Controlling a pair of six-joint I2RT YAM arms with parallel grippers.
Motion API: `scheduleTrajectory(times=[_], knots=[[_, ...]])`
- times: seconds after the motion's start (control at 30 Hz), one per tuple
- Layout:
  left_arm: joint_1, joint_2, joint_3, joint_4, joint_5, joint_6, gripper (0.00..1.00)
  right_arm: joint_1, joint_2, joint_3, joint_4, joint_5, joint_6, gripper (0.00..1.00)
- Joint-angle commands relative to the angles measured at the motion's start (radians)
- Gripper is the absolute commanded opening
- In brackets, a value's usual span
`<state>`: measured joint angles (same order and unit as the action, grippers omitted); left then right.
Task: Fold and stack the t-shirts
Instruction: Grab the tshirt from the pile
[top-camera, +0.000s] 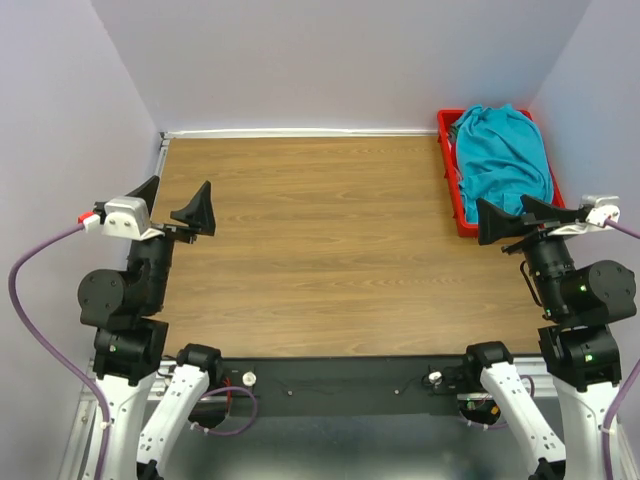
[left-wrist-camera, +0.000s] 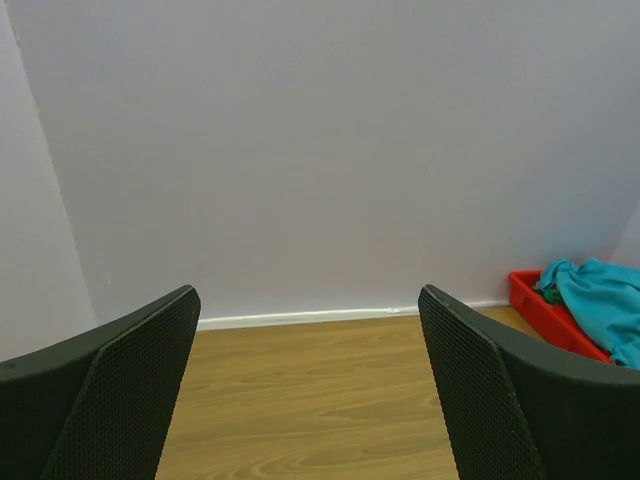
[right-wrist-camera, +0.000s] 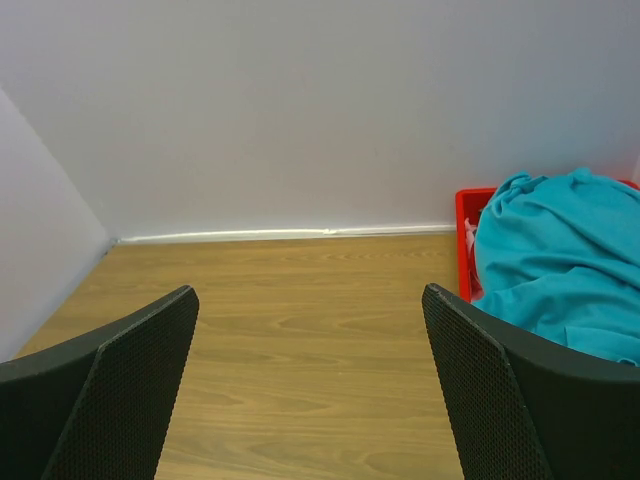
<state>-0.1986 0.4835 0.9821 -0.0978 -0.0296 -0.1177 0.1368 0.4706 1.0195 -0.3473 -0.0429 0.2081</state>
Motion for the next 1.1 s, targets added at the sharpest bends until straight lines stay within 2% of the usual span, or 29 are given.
scheduleTrajectory(times=[0.0, 0.13, 0.27, 0.43, 0.57, 0.73, 0.77, 0.97, 1.07], knots=[[-0.004, -0.006, -0.029, 0.006, 0.010, -0.005, 0.99, 0.004, -0.021, -0.013, -0.019, 0.014, -0.013, 1.00], [-0.002, -0.008, -0.063, 0.029, 0.020, -0.013, 0.99, 0.006, -0.036, -0.027, 0.005, -0.006, -0.024, 1.00], [-0.002, -0.016, -0.124, 0.062, 0.025, -0.025, 0.99, 0.006, 0.032, -0.025, -0.005, 0.017, -0.010, 1.00], [-0.021, -0.008, -0.226, 0.084, 0.019, -0.053, 0.99, 0.004, 0.178, -0.016, -0.047, 0.234, 0.096, 1.00], [-0.047, -0.020, -0.296, 0.092, 0.011, -0.066, 0.99, 0.006, 0.341, 0.020, -0.051, 0.388, 0.105, 1.00], [-0.099, -0.074, -0.356, 0.133, -0.026, -0.059, 0.99, -0.012, 0.601, 0.079, -0.050, 0.680, 0.093, 1.00], [-0.107, -0.080, -0.353, 0.132, -0.030, -0.056, 0.99, -0.029, 0.646, 0.089, -0.048, 0.680, 0.088, 1.00], [-0.165, -0.117, -0.359, 0.122, -0.066, -0.042, 0.99, -0.331, 0.856, 0.136, 0.046, 0.431, 0.123, 1.00], [-0.177, -0.121, -0.361, 0.121, -0.064, -0.039, 0.99, -0.390, 0.921, 0.152, 0.091, 0.335, 0.146, 1.00]])
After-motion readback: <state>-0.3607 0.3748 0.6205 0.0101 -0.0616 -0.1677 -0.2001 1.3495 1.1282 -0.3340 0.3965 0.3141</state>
